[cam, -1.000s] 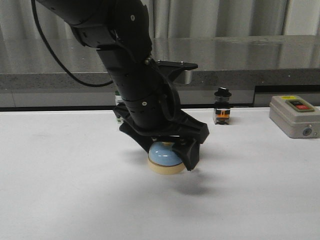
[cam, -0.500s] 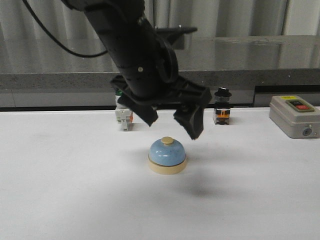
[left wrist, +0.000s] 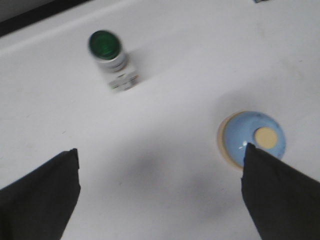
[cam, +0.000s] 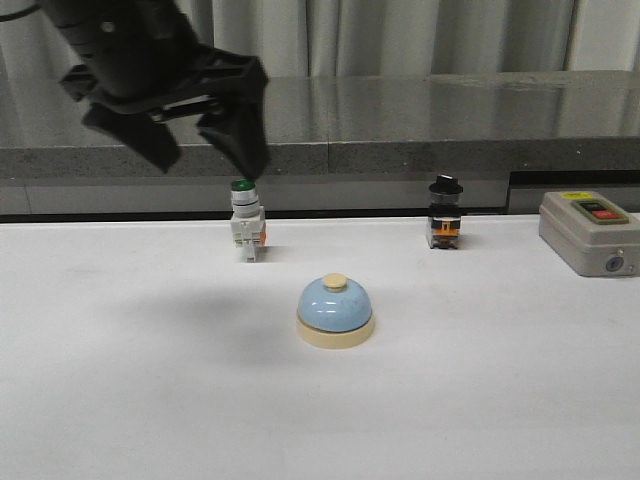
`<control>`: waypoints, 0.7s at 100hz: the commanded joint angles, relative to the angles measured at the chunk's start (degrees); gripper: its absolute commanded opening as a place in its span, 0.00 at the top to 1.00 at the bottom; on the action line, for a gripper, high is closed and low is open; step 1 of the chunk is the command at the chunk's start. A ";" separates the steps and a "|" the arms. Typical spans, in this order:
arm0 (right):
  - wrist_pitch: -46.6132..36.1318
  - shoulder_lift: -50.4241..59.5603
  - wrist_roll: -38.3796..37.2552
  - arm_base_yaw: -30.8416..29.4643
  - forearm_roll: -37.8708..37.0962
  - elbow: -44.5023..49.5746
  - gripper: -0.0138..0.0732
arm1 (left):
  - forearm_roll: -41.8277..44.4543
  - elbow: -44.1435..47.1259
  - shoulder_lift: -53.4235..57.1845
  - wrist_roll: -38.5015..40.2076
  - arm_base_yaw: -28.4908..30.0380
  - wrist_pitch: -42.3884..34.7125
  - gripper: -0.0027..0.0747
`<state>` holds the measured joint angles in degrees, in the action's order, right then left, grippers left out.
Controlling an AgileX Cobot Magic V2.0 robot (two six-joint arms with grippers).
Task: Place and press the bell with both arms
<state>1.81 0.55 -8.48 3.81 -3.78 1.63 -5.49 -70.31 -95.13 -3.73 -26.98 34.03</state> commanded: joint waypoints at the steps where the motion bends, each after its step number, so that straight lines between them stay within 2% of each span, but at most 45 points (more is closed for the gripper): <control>1: -4.15 1.14 0.37 -0.43 0.03 -0.91 0.91 | -0.59 2.53 5.81 0.70 2.43 -4.43 0.16; 23: -4.15 1.14 0.37 -0.43 0.03 -0.91 0.91 | -0.68 15.02 16.04 1.95 9.21 -10.72 0.16; 39: -4.15 1.14 0.37 -0.43 0.03 -0.91 0.91 | -0.68 22.07 24.15 1.95 12.95 -11.80 0.16; 70: -4.15 1.14 0.37 -0.43 0.03 -0.91 0.91 | -0.68 29.95 43.48 1.95 14.58 -11.38 0.17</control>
<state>1.81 0.55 -8.48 3.81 -3.78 1.63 -5.49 -39.94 -57.14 -2.27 -12.48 25.75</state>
